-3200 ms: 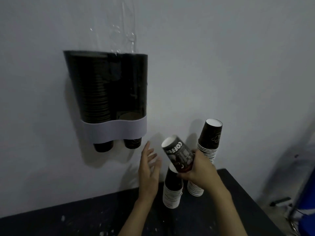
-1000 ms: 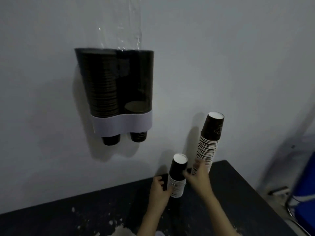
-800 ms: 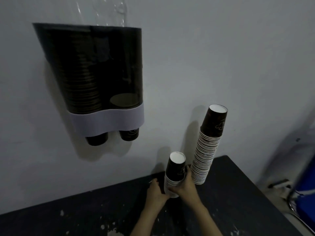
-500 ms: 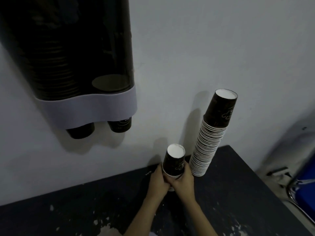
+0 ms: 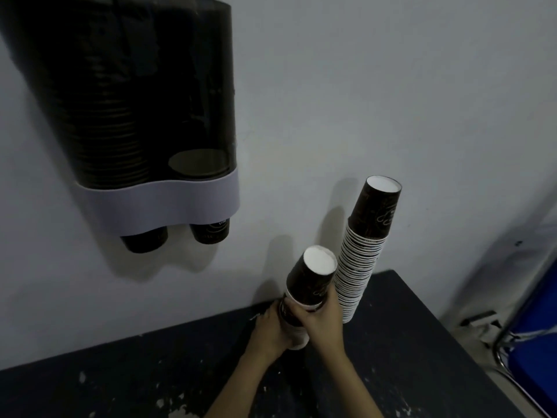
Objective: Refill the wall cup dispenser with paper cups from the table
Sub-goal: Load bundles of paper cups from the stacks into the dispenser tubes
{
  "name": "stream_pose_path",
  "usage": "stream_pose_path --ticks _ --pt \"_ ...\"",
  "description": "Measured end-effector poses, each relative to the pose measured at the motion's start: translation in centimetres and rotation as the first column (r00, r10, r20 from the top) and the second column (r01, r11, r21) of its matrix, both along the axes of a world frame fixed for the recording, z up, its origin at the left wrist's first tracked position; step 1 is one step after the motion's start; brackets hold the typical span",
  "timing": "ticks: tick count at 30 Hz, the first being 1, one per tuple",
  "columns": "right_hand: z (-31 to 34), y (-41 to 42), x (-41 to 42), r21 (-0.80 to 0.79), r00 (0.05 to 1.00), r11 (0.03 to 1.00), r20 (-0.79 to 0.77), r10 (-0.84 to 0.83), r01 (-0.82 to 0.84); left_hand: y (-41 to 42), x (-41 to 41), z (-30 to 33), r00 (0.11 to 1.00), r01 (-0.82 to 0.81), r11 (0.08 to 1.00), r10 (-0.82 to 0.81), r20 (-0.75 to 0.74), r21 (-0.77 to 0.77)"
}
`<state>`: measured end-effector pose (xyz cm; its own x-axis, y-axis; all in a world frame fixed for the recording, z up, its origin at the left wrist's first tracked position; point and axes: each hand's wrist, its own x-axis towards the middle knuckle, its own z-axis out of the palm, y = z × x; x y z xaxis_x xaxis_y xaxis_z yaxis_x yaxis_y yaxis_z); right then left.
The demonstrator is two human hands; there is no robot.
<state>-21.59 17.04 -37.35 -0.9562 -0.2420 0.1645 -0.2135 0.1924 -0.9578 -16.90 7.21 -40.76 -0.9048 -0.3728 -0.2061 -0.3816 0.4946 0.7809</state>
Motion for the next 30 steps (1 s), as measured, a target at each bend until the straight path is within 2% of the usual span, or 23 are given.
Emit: stream_pose_path --ticks 2,4,6,7,9,10,11,13,16,19,20,22,23,24,26,30 --pt "1.9 0.5 -0.2 -0.018 0.998 1.000 -0.058 0.012 -0.013 -0.1 0.7 0.5 1.000 -0.016 0.999 0.017 0.014 -0.047" --pt "4.0 1.4 -0.3 0.015 0.994 0.999 -0.110 0.031 -0.029 0.1 1.6 1.9 0.981 -0.147 0.989 0.146 -0.124 -0.002" --pt "6.1 2.5 -0.2 0.174 0.985 0.984 -0.162 0.061 -0.033 0.4 2.6 4.5 0.883 -0.302 0.945 0.328 -0.337 0.129" --pt "7.3 3.0 -0.1 0.328 0.979 0.944 -0.177 0.097 -0.035 0.8 3.0 6.2 0.809 -0.334 0.915 0.402 -0.429 0.228" --pt "10.3 3.9 0.9 0.653 0.970 0.755 -0.141 0.197 -0.059 2.0 4.3 10.2 0.701 -0.280 0.876 0.466 -0.540 0.392" --pt "11.4 4.3 1.4 0.738 0.966 0.671 -0.117 0.232 -0.072 2.6 4.7 11.8 0.685 -0.219 0.870 0.460 -0.565 0.443" --pt "13.0 4.5 2.3 0.761 0.958 0.644 -0.118 0.261 -0.082 3.2 5.5 13.4 0.671 -0.159 0.868 0.445 -0.593 0.471" --pt "15.4 4.8 3.1 0.685 0.946 0.713 -0.110 0.306 -0.151 4.0 6.4 15.3 0.657 -0.069 0.855 0.427 -0.621 0.514" --pt "19.9 5.3 4.9 0.460 0.924 0.832 -0.057 0.378 -0.312 4.4 8.4 17.7 0.604 -0.055 0.821 0.481 -0.635 0.569" --pt "24.9 4.9 5.8 0.158 0.927 0.935 -0.153 0.342 -0.319 4.3 9.8 19.2 0.566 -0.097 0.779 0.555 -0.610 0.619" --pt "26.8 4.5 5.8 0.029 0.932 0.953 -0.201 0.300 -0.301 4.3 10.1 19.3 0.572 -0.119 0.764 0.575 -0.585 0.634" --pt "31.6 3.1 6.4 -0.212 0.931 0.926 -0.264 0.253 -0.312 3.8 11.2 19.8 0.592 -0.144 0.760 0.580 -0.560 0.634" --pt "33.8 2.5 6.5 -0.267 0.924 0.906 -0.292 0.248 -0.327 3.6 11.5 19.8 0.610 -0.149 0.761 0.574 -0.547 0.632" --pt "36.0 1.6 6.5 -0.259 0.908 0.905 -0.342 0.241 -0.338 3.1 11.7 19.8 0.626 -0.163 0.768 0.566 -0.536 0.620" --pt "39.8 -0.4 6.2 -0.141 0.865 0.944 -0.457 0.206 -0.299 1.9 11.9 19.8 0.638 -0.220 0.768 0.580 -0.506 0.602" --pt "44.0 -5.3 5.7 0.171 0.742 0.982 -0.648 0.173 -0.079 -0.3 11.7 19.0 0.570 -0.303 0.718 0.664 -0.484 0.627"
